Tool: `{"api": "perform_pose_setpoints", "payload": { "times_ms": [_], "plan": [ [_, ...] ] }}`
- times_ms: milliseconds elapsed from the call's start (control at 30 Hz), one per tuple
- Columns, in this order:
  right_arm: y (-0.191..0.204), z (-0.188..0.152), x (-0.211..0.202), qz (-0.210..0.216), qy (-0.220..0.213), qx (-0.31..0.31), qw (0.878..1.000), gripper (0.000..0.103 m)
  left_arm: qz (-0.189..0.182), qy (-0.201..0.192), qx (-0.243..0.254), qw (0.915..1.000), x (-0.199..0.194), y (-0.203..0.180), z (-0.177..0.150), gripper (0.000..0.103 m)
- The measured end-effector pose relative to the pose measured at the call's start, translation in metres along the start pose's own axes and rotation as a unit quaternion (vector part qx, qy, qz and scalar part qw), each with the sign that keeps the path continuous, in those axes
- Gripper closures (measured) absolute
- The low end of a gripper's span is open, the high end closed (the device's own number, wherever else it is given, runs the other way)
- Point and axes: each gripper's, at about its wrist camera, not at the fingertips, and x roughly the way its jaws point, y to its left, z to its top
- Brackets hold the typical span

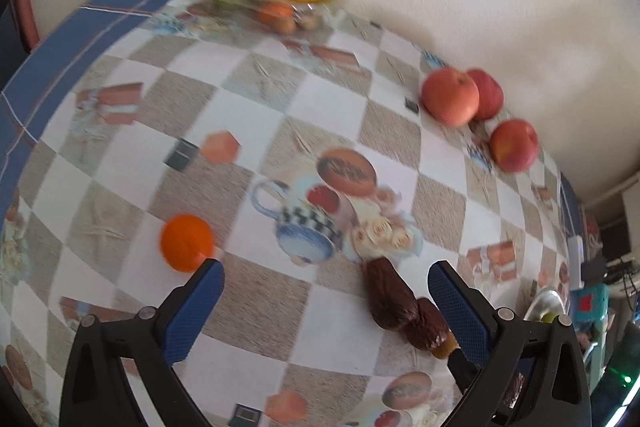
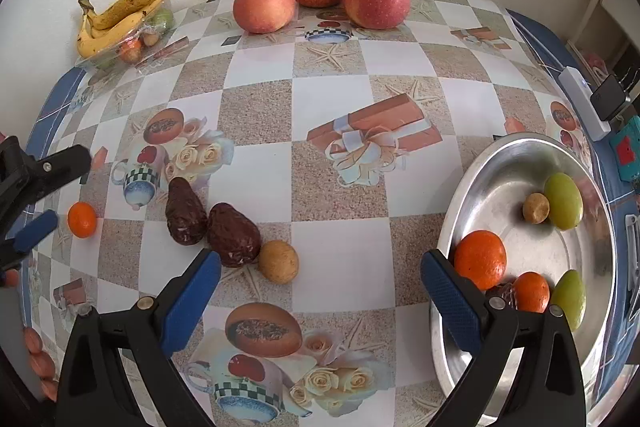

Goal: Organize fruits
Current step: 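Move the left tool to a dark date while the right tool approaches a brown kiwi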

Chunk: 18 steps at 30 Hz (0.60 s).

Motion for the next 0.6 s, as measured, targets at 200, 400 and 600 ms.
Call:
{"api": "perform_pose_setpoints", "payload": {
  "times_ms": [200,400,600],
  "plan": [
    [0.002,0.001,0.000,0.000,0.000,-0.020,1.000,0.018,-0.029,0.036,0.015,0.9988,0.020,-0.021,-0.011,0.019],
    [0.005,-0.003,0.009,0.016,0.025,-0.032,0.999,0.051,-0.042,0.060,0.023,0.9971,0.035,-0.032,-0.018,0.051],
    [0.010,-0.005,0.017,0.037,0.039,-0.036,0.998,0.068,-0.061,0.079,0.021,0.9948,0.045,-0.034,-0.023,0.065]
  ]
}}
